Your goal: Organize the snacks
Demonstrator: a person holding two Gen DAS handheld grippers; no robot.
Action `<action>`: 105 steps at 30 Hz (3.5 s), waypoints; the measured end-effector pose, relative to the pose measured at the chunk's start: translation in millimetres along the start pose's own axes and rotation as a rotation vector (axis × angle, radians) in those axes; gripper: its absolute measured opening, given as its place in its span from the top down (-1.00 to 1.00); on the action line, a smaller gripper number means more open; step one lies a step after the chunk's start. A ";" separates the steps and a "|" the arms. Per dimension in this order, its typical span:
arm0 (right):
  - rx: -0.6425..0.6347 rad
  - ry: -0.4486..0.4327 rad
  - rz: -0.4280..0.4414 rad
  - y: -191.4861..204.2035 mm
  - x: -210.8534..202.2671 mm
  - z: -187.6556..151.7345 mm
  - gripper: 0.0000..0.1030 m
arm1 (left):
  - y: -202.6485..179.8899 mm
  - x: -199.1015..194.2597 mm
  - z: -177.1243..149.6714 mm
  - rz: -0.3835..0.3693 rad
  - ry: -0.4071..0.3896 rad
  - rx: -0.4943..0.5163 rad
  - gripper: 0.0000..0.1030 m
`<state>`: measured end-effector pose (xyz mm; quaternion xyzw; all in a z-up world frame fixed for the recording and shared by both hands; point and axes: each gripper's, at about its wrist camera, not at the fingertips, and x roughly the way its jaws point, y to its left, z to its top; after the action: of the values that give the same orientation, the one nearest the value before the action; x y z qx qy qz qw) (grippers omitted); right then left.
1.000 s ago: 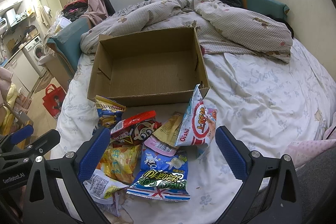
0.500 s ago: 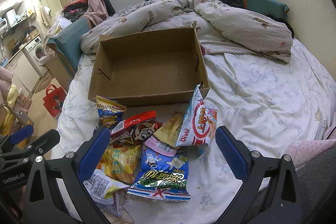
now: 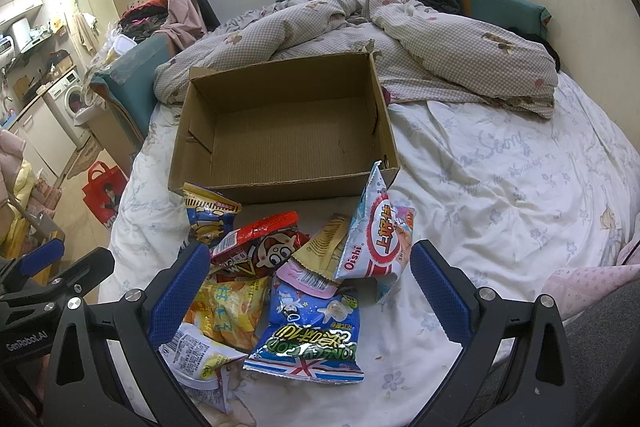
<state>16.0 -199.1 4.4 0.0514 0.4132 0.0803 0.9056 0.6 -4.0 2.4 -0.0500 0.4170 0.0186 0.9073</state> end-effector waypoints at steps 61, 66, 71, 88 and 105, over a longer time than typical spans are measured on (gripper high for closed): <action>0.318 0.260 0.079 -58.4 38.2 -12.4 -0.99 | -40.8 72.2 -89.2 -0.151 0.546 0.242 0.15; 0.466 0.534 0.174 -69.4 82.3 -37.4 -0.99 | -13.5 40.7 -65.1 -0.216 0.453 0.118 0.15; 0.384 0.638 0.163 -46.5 105.7 -45.7 -0.99 | 25.4 35.7 -43.1 -0.197 0.413 -0.040 0.15; 0.225 0.672 0.069 -10.5 120.0 -68.0 -0.16 | 23.5 50.0 -32.9 -0.180 0.416 -0.095 0.15; 0.191 0.475 0.216 -2.0 24.8 -28.3 -0.14 | 24.3 30.3 12.0 -0.194 0.357 -0.113 0.15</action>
<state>10.8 -195.6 -32.7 0.1602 0.6118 0.1467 0.7606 27.6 21.2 -14.7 -0.1433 0.5625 -0.0544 0.8125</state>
